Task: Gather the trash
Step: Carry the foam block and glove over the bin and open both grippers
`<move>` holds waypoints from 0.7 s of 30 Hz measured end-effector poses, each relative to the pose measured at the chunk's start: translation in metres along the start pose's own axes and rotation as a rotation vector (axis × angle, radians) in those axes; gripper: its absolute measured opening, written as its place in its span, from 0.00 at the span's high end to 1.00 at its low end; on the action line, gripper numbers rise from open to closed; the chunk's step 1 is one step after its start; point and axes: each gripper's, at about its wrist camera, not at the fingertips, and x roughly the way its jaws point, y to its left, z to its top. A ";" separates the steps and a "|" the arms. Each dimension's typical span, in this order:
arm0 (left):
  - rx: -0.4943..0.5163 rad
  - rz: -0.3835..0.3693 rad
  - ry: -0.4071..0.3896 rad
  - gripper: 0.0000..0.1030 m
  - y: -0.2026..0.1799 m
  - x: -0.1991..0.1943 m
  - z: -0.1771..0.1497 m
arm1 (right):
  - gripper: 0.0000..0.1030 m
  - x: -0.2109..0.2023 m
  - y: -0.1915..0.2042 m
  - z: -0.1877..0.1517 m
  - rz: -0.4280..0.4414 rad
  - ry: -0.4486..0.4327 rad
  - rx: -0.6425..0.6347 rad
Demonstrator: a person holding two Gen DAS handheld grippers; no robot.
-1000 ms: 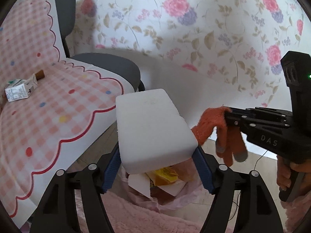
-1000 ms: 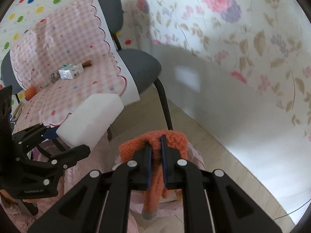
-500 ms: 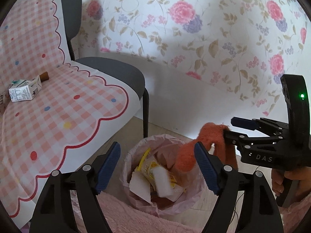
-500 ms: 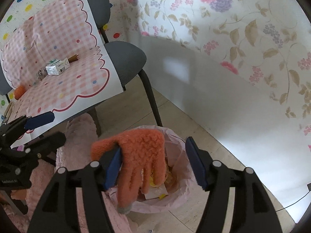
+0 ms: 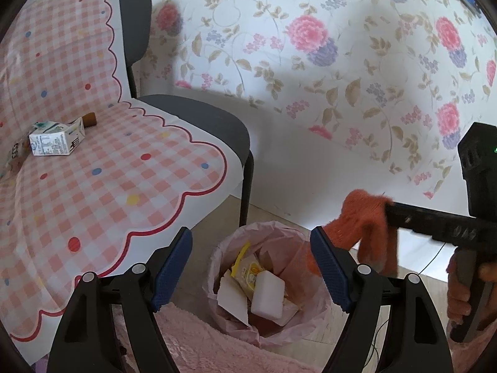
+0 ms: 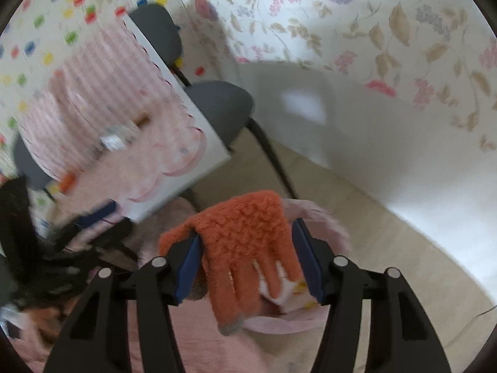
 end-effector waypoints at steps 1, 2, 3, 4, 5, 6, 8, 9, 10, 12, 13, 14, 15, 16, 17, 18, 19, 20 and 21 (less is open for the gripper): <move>0.000 0.000 0.000 0.24 0.000 0.000 0.000 | 0.45 -0.002 -0.001 0.001 0.015 -0.007 0.019; 0.002 0.001 -0.001 0.24 0.001 -0.001 0.000 | 0.45 -0.004 -0.002 0.003 0.011 -0.018 0.031; 0.003 0.002 -0.002 0.24 0.001 -0.001 0.000 | 0.45 -0.006 -0.001 0.004 -0.011 -0.026 0.028; 0.002 0.002 -0.002 0.24 0.001 -0.001 0.000 | 0.45 -0.006 0.001 0.005 -0.048 -0.024 0.019; 0.001 0.003 -0.003 0.24 0.002 -0.001 0.000 | 0.45 -0.004 0.003 0.005 -0.100 -0.010 0.001; -0.001 0.003 -0.004 0.24 0.003 -0.002 0.000 | 0.45 -0.002 0.004 0.004 -0.117 0.002 -0.009; -0.004 0.007 -0.004 0.24 0.004 -0.002 0.000 | 0.45 0.002 0.004 0.001 -0.081 0.040 -0.013; -0.006 0.008 -0.004 0.24 0.006 -0.003 0.000 | 0.45 0.005 0.005 -0.001 -0.015 0.061 0.002; -0.008 0.010 -0.004 0.24 0.007 -0.003 -0.001 | 0.45 0.005 0.004 -0.001 0.029 0.061 0.016; -0.014 0.015 -0.006 0.24 0.009 -0.005 0.000 | 0.45 0.003 0.003 -0.001 0.092 0.043 0.056; -0.017 0.018 -0.007 0.24 0.010 -0.006 -0.001 | 0.45 0.000 0.001 0.001 0.078 0.020 0.070; -0.018 0.020 -0.009 0.24 0.010 -0.006 0.000 | 0.45 -0.003 -0.001 0.003 0.046 -0.002 0.080; -0.019 0.023 -0.011 0.24 0.011 -0.007 -0.001 | 0.45 -0.004 -0.003 0.004 0.020 -0.012 0.088; -0.022 0.026 -0.012 0.24 0.012 -0.008 -0.001 | 0.45 -0.004 -0.006 0.006 -0.020 -0.010 0.095; -0.025 0.028 -0.011 0.24 0.013 -0.007 0.000 | 0.45 -0.001 -0.009 0.006 -0.062 0.003 0.096; -0.029 0.030 -0.011 0.24 0.014 -0.008 0.000 | 0.45 0.002 -0.010 0.007 -0.082 0.016 0.093; -0.033 0.032 -0.011 0.24 0.015 -0.008 0.000 | 0.45 0.006 -0.010 0.005 -0.103 0.042 0.081; -0.038 0.034 -0.011 0.24 0.017 -0.008 0.000 | 0.45 0.013 -0.008 0.002 -0.114 0.078 0.063; -0.041 0.035 -0.012 0.24 0.017 -0.008 0.000 | 0.45 0.016 -0.007 -0.002 -0.107 0.092 0.058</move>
